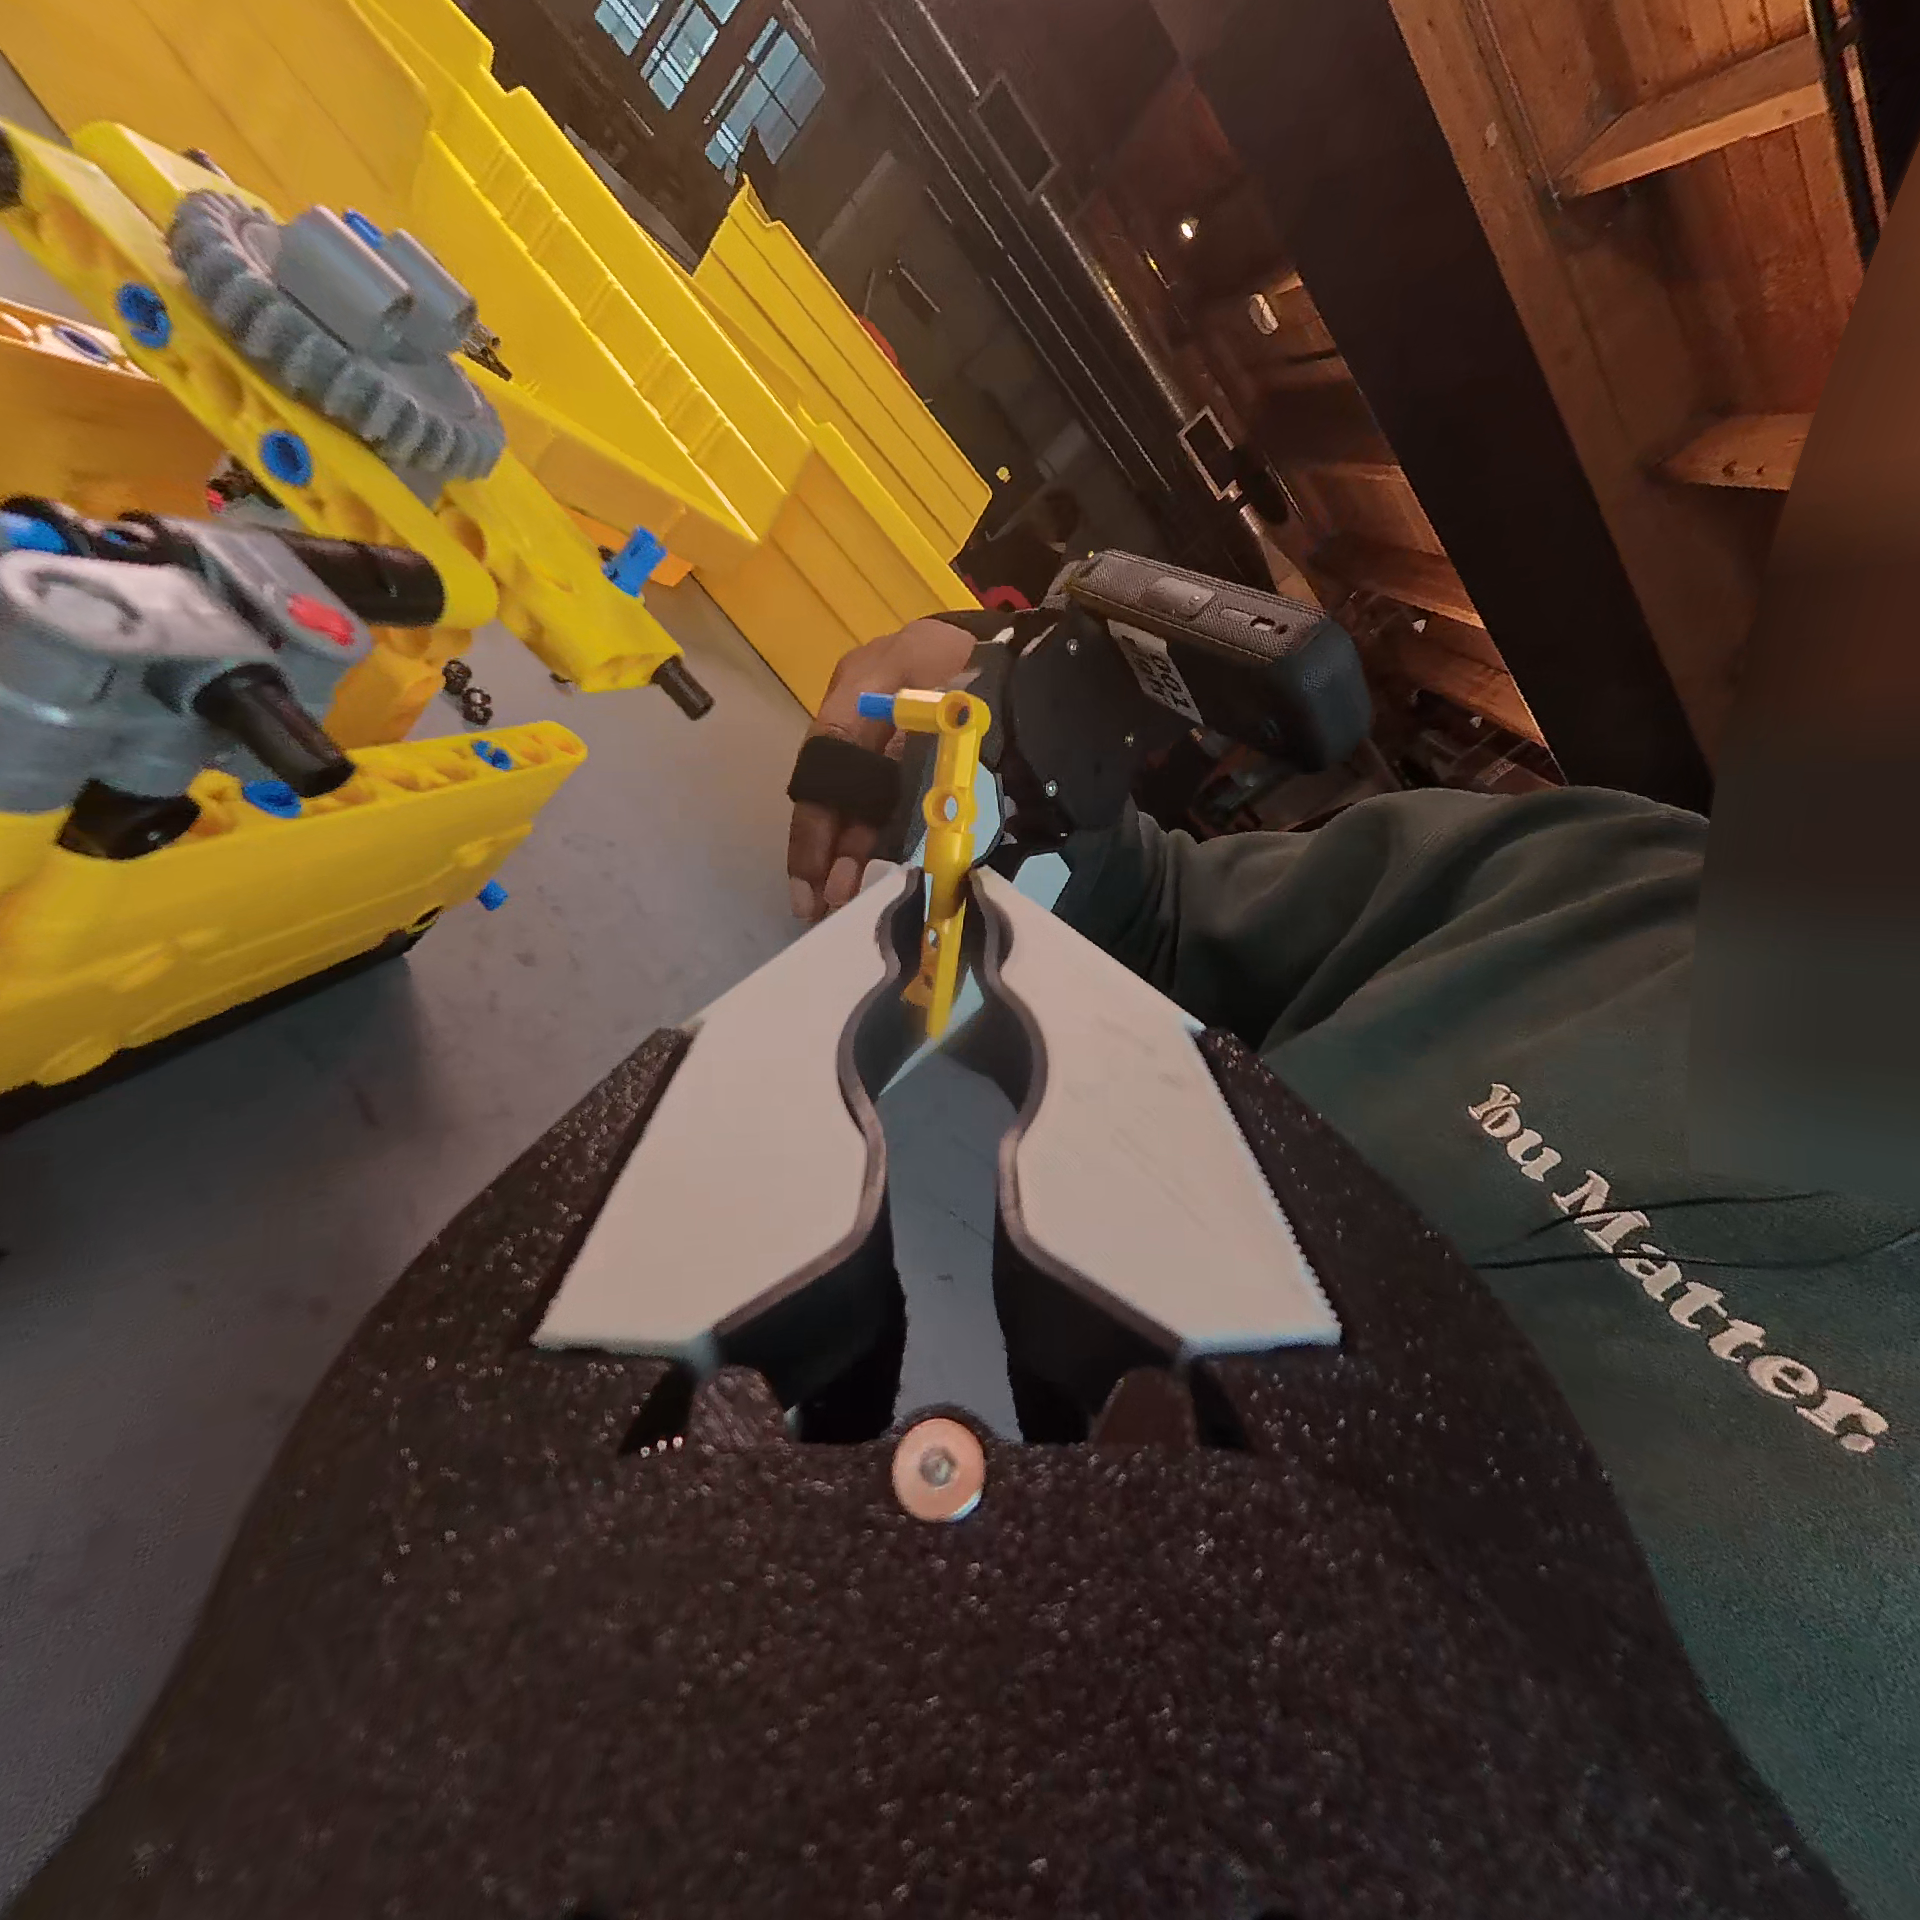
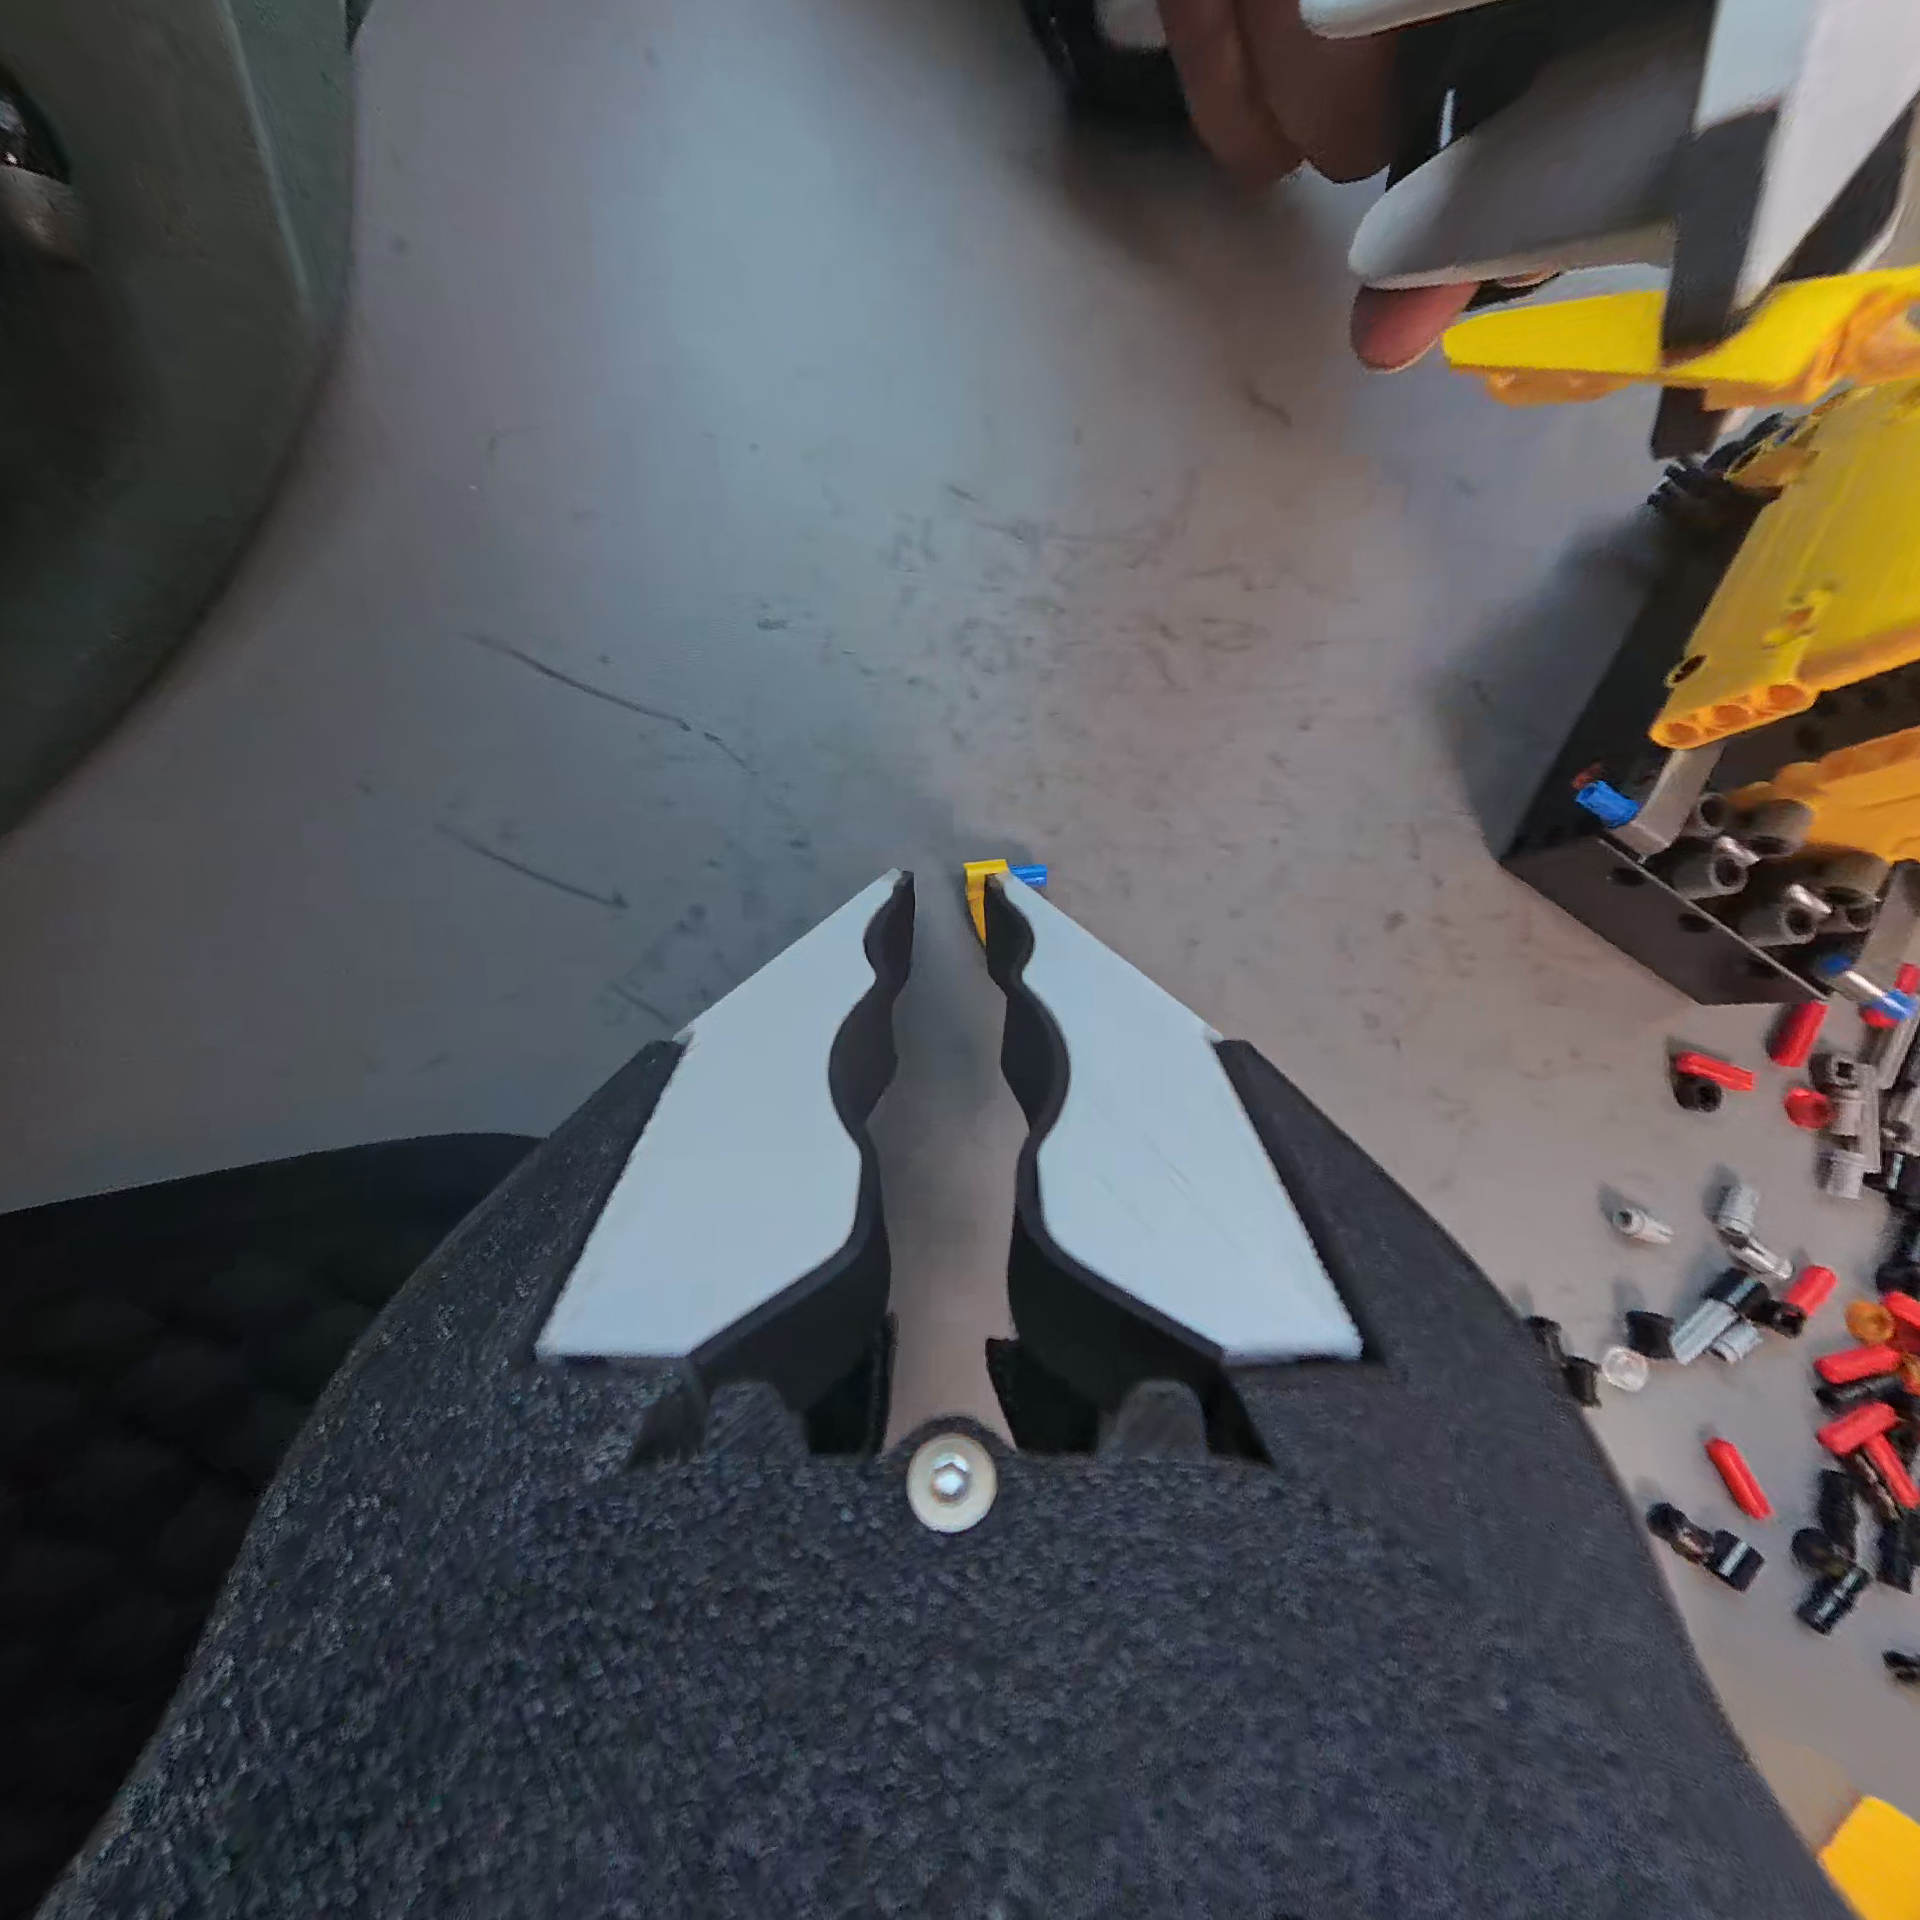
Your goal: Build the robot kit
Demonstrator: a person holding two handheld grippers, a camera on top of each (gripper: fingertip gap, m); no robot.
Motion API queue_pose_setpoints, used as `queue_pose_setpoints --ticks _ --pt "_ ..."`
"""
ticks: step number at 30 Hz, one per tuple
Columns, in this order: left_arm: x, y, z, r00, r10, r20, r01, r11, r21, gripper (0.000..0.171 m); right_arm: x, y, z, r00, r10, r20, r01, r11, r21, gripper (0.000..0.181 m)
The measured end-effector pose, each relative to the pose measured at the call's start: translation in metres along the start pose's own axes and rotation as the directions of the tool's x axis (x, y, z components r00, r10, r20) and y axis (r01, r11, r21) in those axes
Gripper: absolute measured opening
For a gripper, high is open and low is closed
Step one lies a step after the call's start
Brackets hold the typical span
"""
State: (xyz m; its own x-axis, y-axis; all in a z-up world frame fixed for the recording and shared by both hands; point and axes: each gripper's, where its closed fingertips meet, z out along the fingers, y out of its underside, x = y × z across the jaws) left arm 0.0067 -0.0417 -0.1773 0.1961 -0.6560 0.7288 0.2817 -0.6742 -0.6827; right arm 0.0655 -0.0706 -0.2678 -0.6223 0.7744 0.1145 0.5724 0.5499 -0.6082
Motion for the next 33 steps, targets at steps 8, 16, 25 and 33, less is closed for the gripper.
queue_pose_setpoints --ticks 8,16,25,33 --pt "-0.002 0.002 0.001 1.000 -0.007 0.008 0.007 1.000 -0.012 0.007 0.012 -0.001 0.002 0.997 -0.014 -0.075 0.014 1.000 0.000 0.013" --pt "-0.004 0.001 0.000 1.000 -0.015 0.015 0.016 1.000 -0.007 0.007 0.018 0.000 0.007 0.993 -0.029 -0.112 0.028 1.000 -0.015 0.012" --pt "-0.005 -0.002 -0.002 1.000 -0.019 0.023 0.019 1.000 0.013 0.006 0.035 -0.043 -0.022 0.933 0.337 0.124 -0.358 0.841 0.405 0.008" --pt "0.006 -0.009 0.000 0.999 -0.015 -0.040 0.017 0.998 0.065 0.006 0.047 -0.075 -0.058 0.806 0.431 0.406 -0.592 0.557 0.583 0.008"
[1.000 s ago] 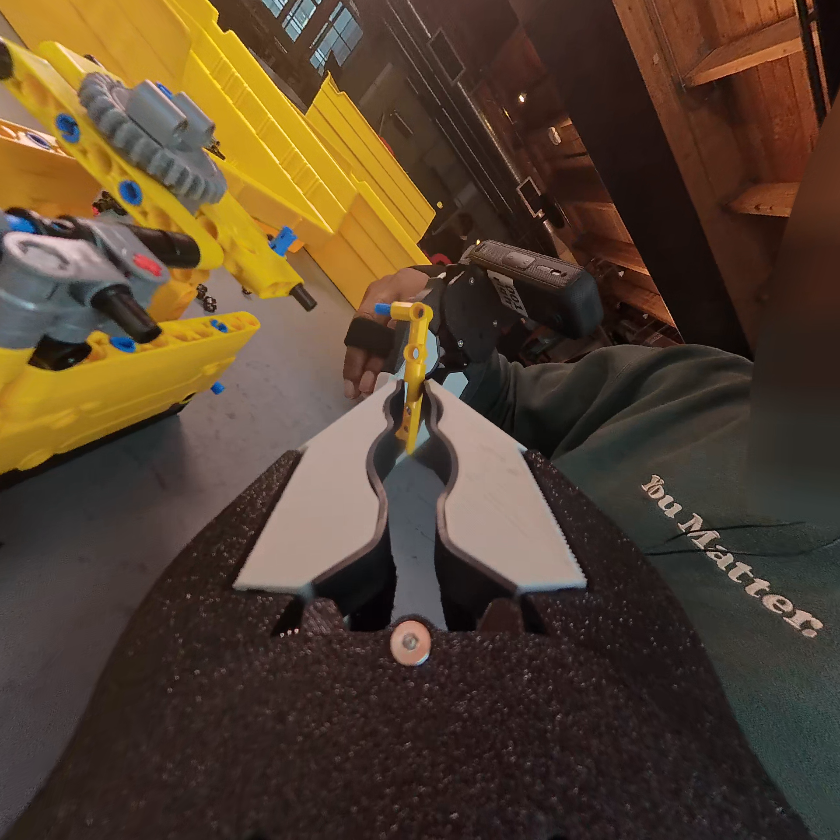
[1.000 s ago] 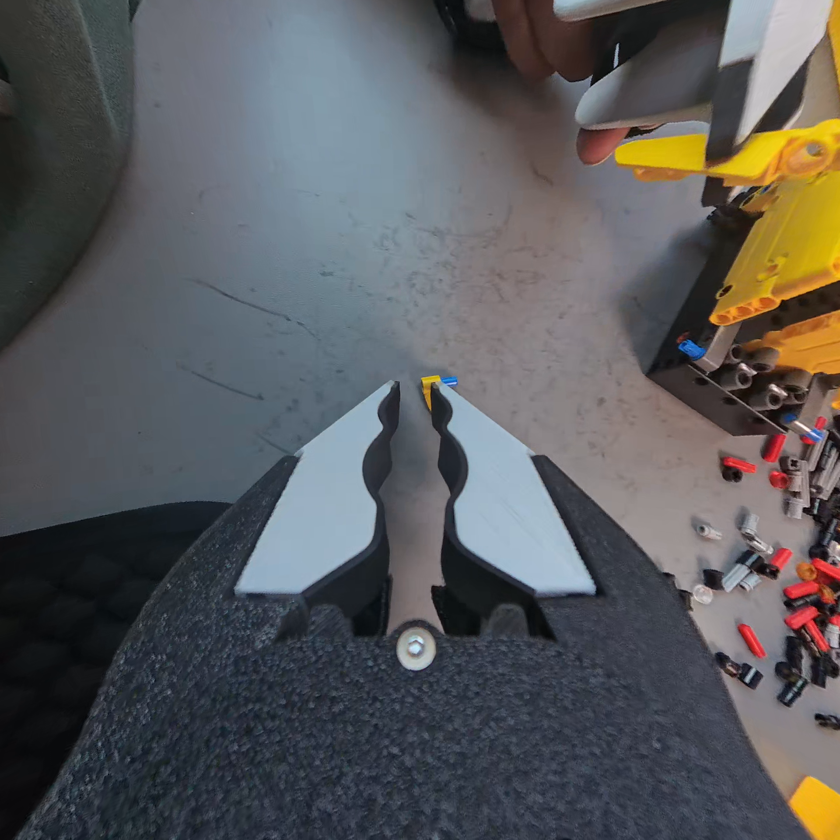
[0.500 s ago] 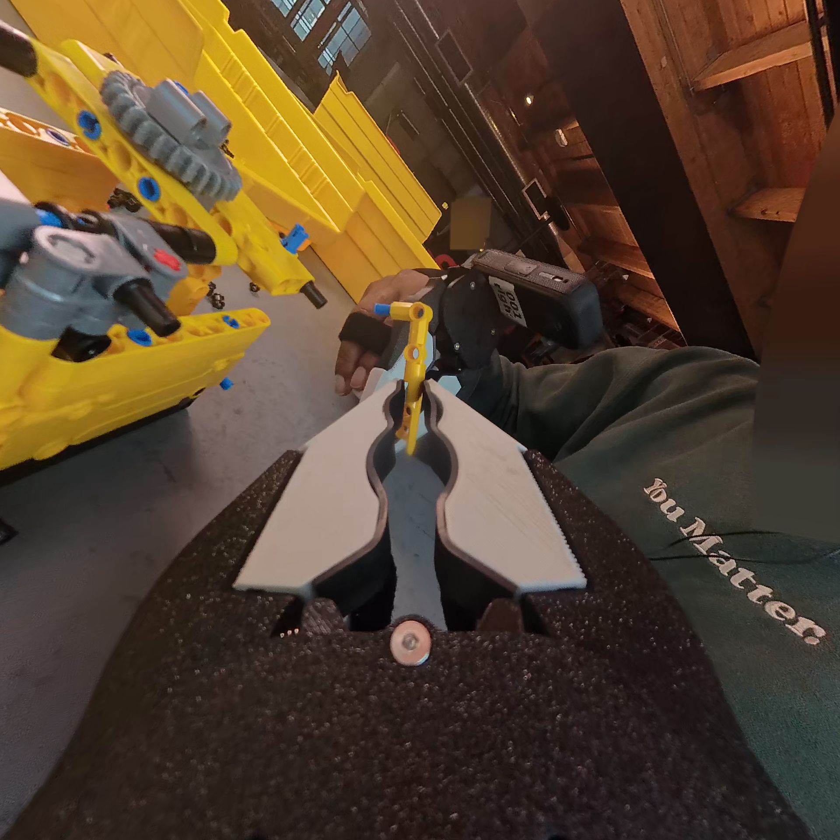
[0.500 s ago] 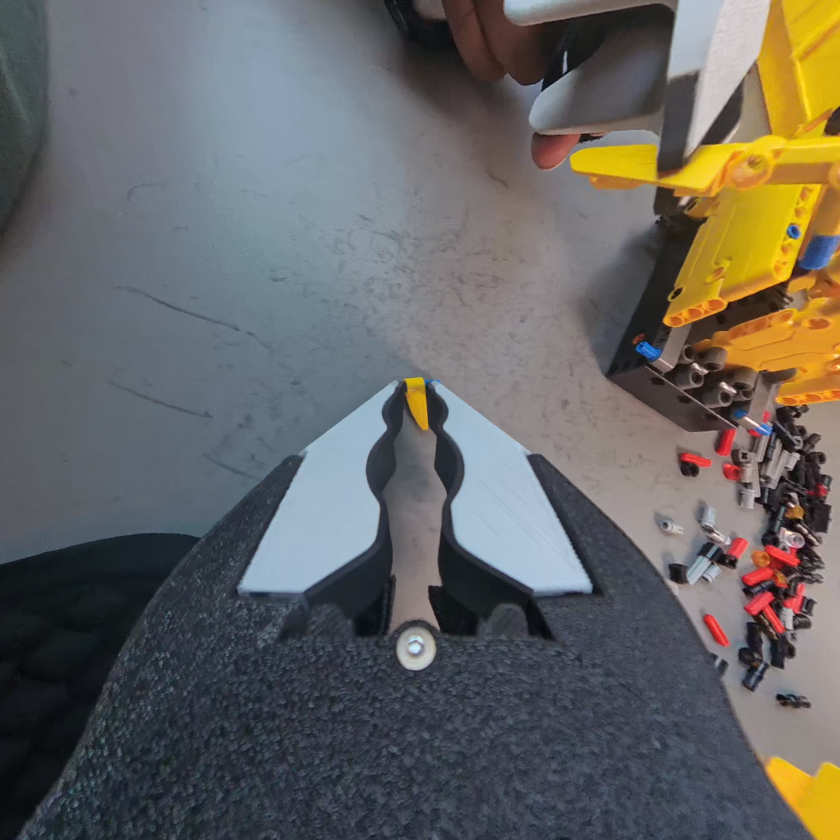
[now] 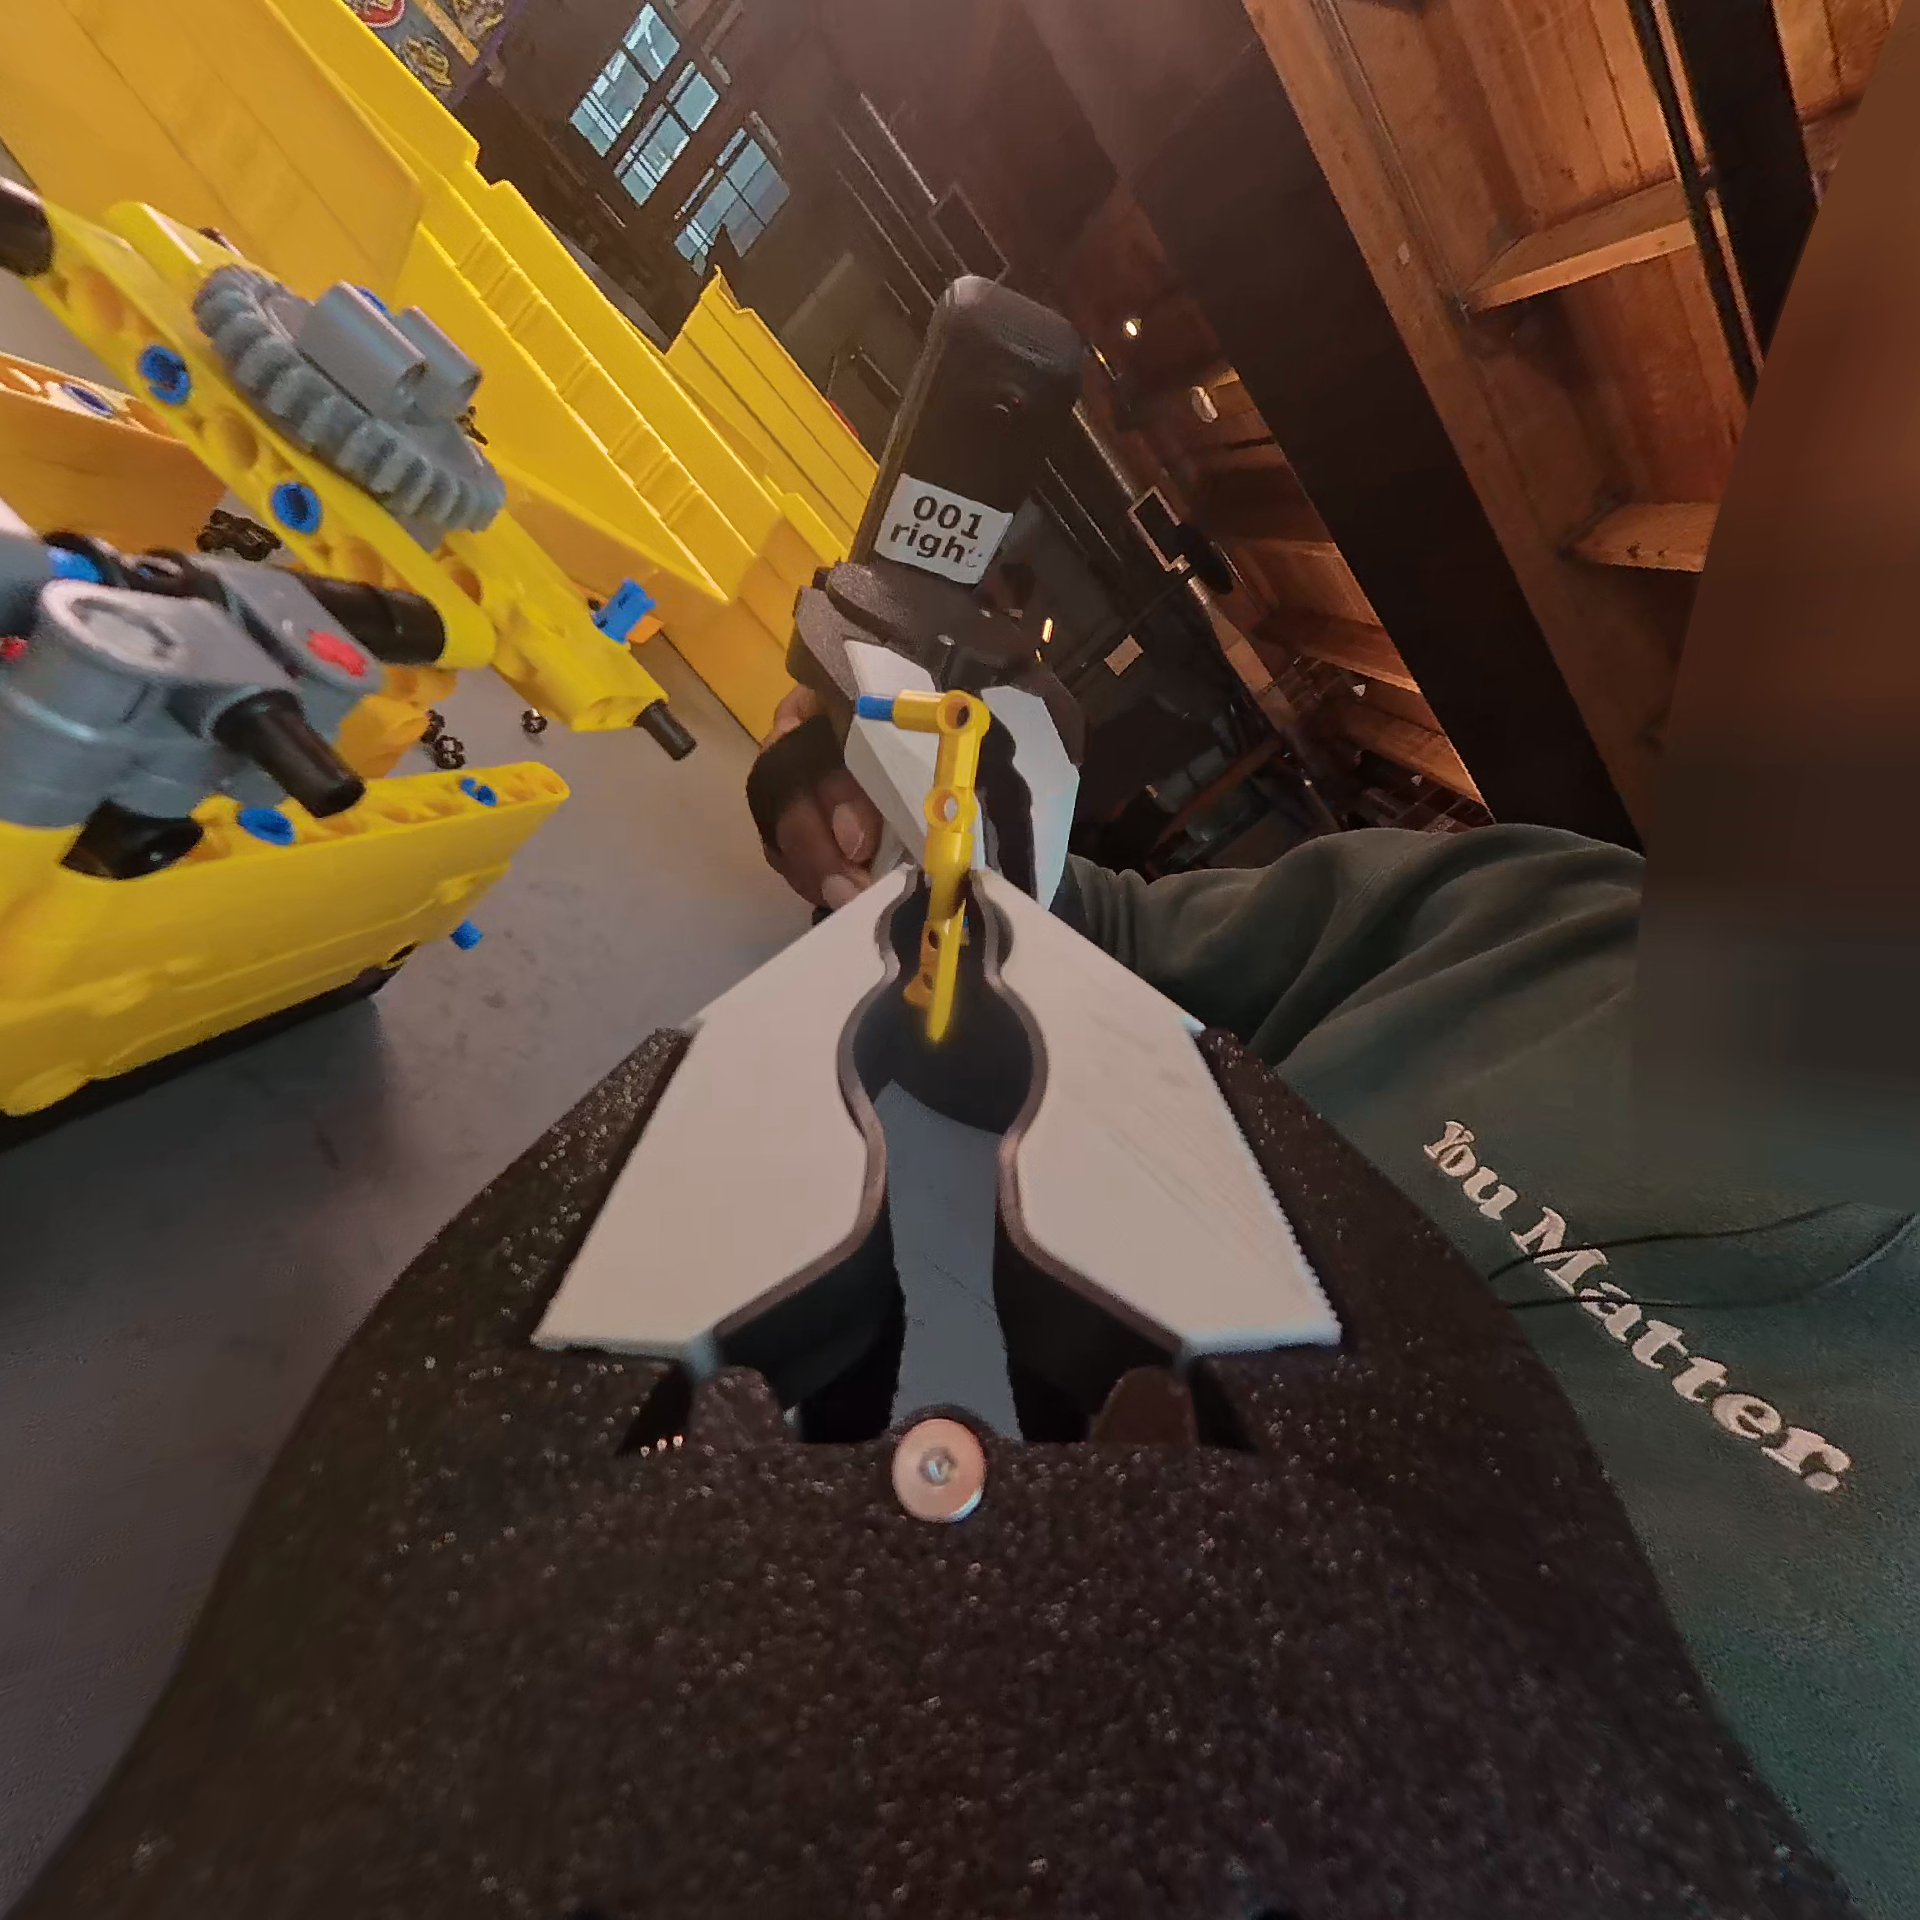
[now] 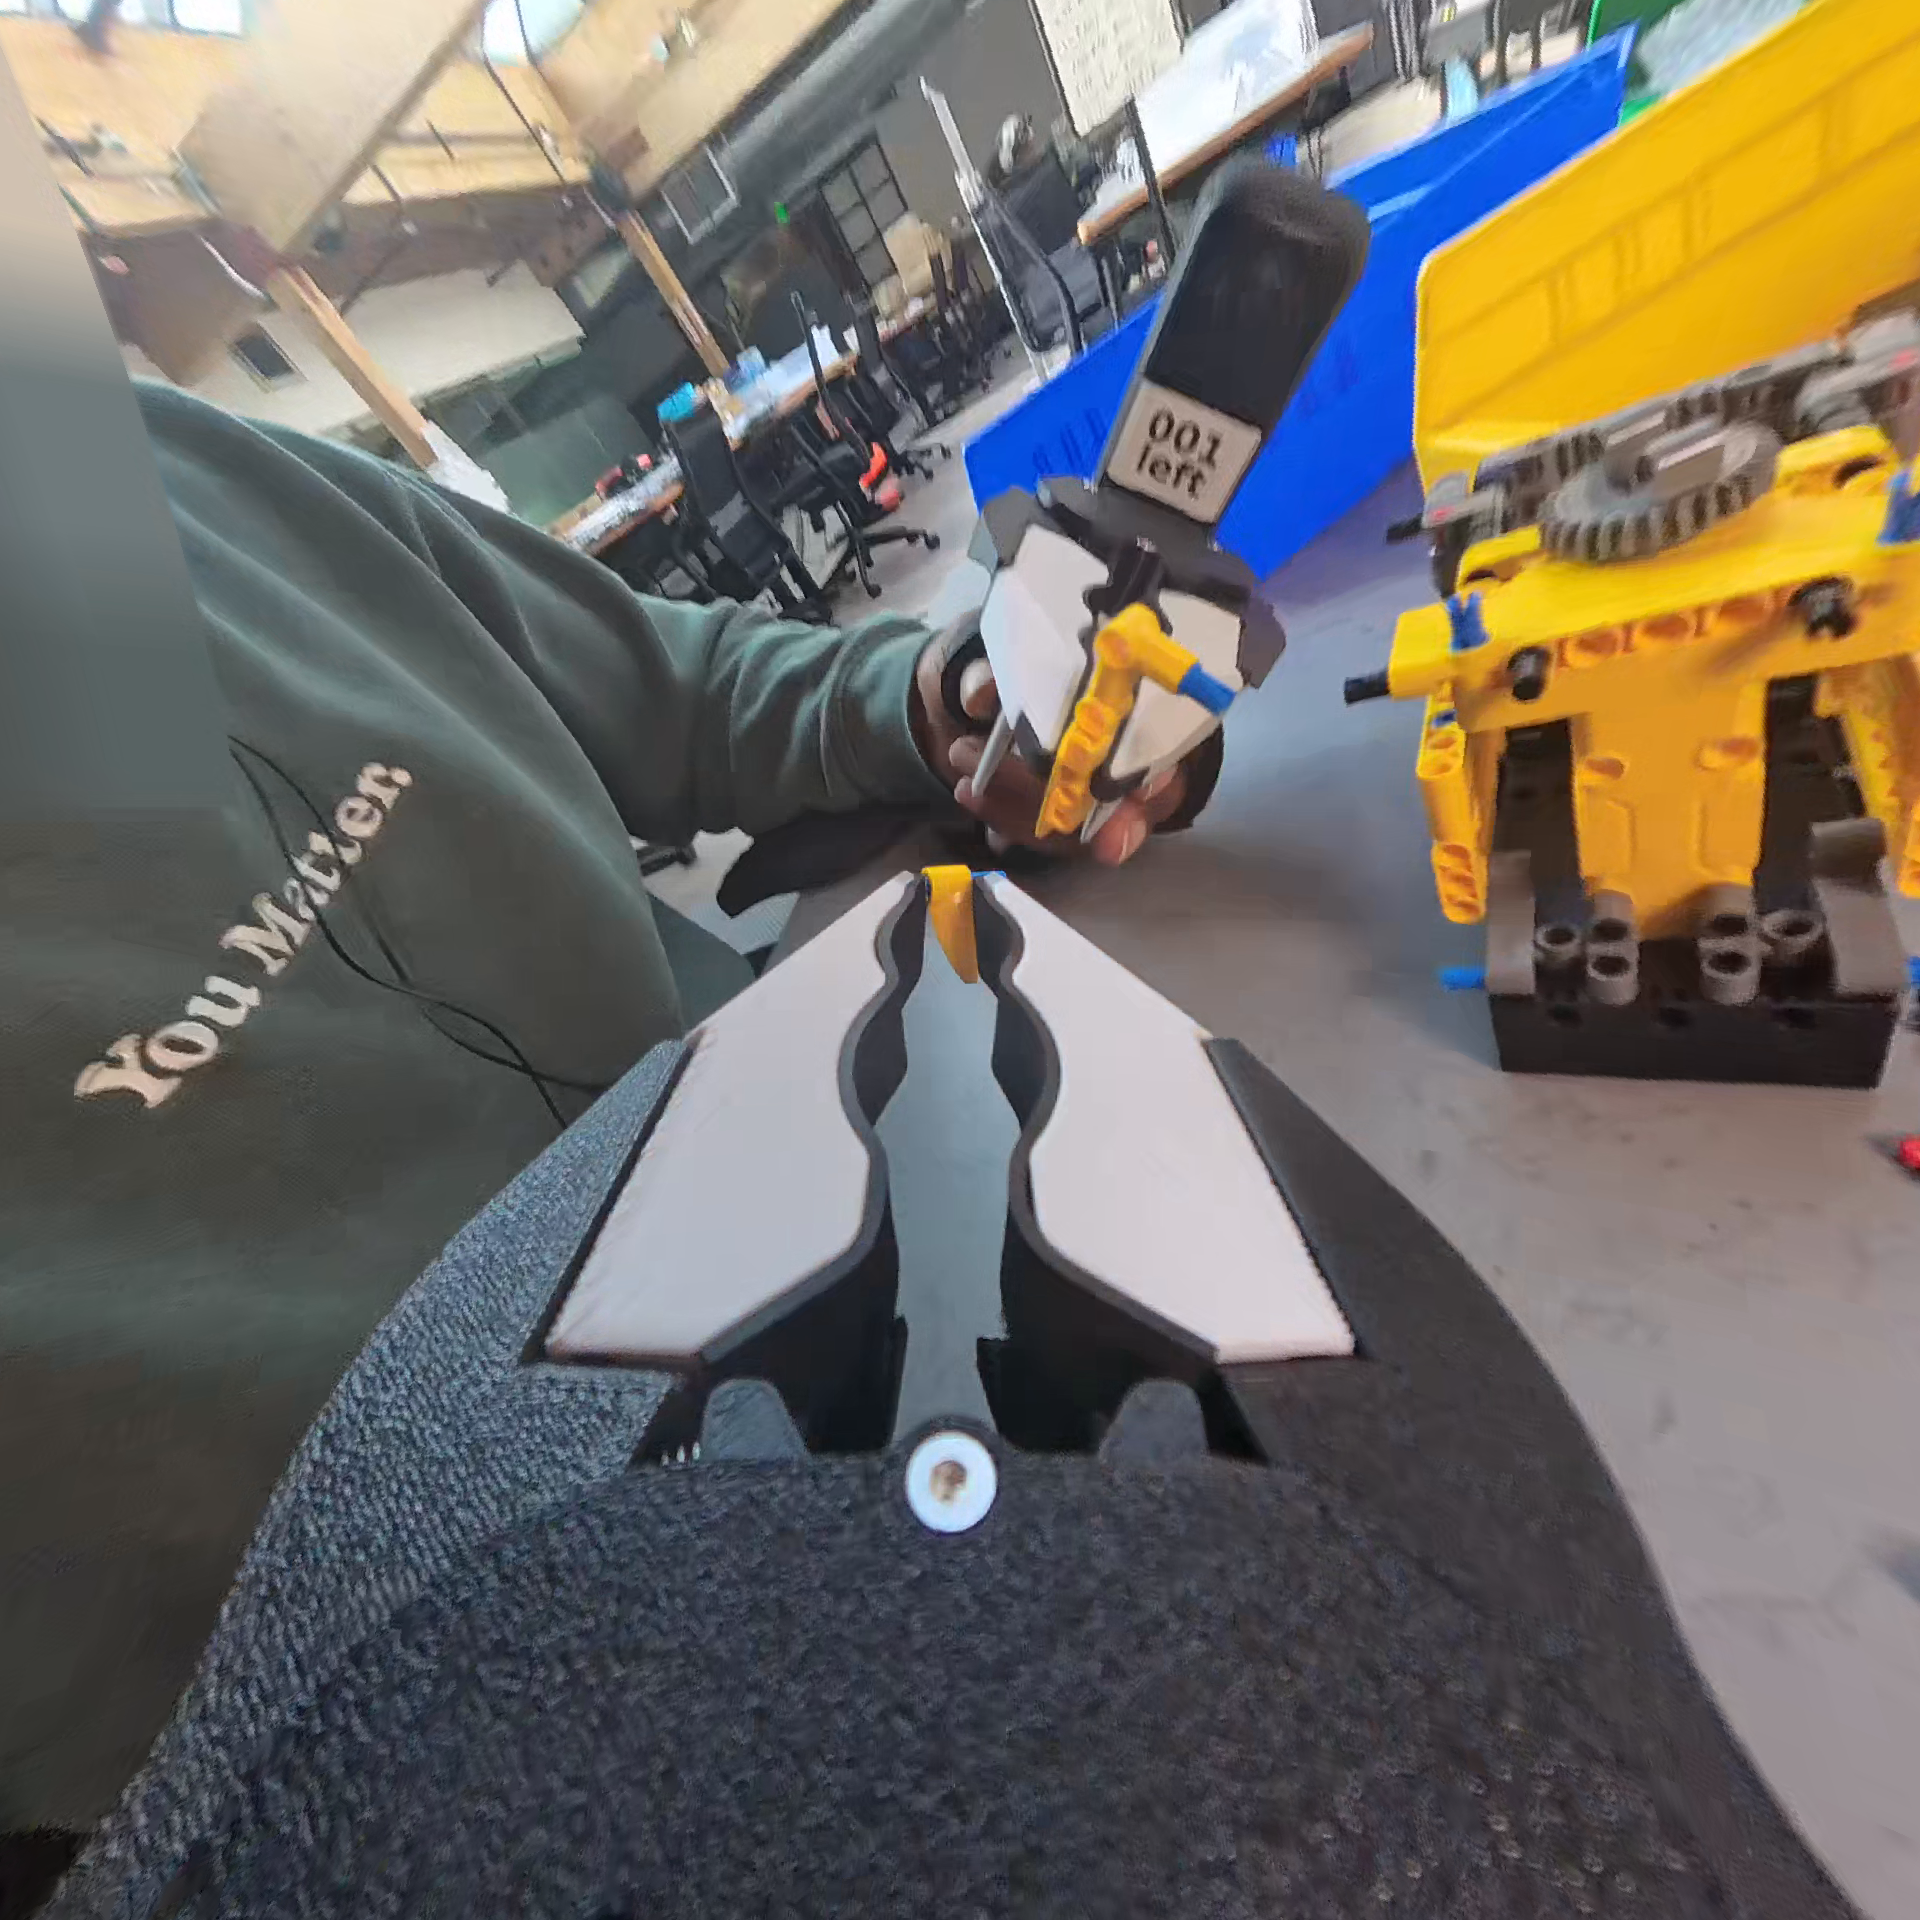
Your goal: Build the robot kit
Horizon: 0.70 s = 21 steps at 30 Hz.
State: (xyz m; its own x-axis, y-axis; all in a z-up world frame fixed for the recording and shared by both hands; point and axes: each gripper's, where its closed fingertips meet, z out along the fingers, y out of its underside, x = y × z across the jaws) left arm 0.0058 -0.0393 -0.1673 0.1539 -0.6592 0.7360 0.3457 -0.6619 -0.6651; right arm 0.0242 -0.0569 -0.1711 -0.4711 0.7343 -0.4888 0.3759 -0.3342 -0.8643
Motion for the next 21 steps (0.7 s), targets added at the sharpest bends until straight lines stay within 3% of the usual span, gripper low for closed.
queue_pose_setpoints --ticks 2,4,7,11,13,17,21 --pt "-0.004 0.000 -0.002 1.000 0.012 0.029 -0.012 1.000 -0.007 0.006 0.011 0.025 0.006 0.997 -0.017 -0.075 0.005 0.988 -0.151 0.008" --pt "-0.008 0.000 -0.003 0.997 0.041 0.068 -0.040 0.999 -0.019 0.006 0.026 0.056 0.006 0.975 -0.134 -0.176 0.065 0.934 -0.351 0.008" --pt "-0.013 0.002 -0.004 0.988 0.098 0.122 -0.092 0.994 -0.055 0.007 0.045 0.089 -0.002 0.889 -0.394 -0.235 0.171 0.760 -0.627 0.008" --pt "-0.021 0.008 -0.005 0.972 0.153 0.178 -0.133 0.984 -0.116 0.007 0.050 0.086 -0.005 0.816 -0.534 -0.219 0.244 0.663 -0.708 0.009" --pt "-0.029 0.019 -0.008 0.949 0.208 0.235 -0.157 0.963 -0.218 0.007 0.048 0.082 -0.007 0.791 -0.578 -0.199 0.284 0.636 -0.718 0.010" --pt "-0.055 0.054 -0.024 0.861 0.365 0.354 -0.148 0.846 -0.512 0.007 0.038 0.083 -0.008 0.779 -0.608 -0.154 0.319 0.596 -0.737 0.013" --pt "-0.063 0.071 -0.028 0.837 0.395 0.379 -0.105 0.795 -0.598 0.007 0.049 0.081 -0.004 0.753 -0.629 -0.192 0.306 0.594 -0.744 0.013"
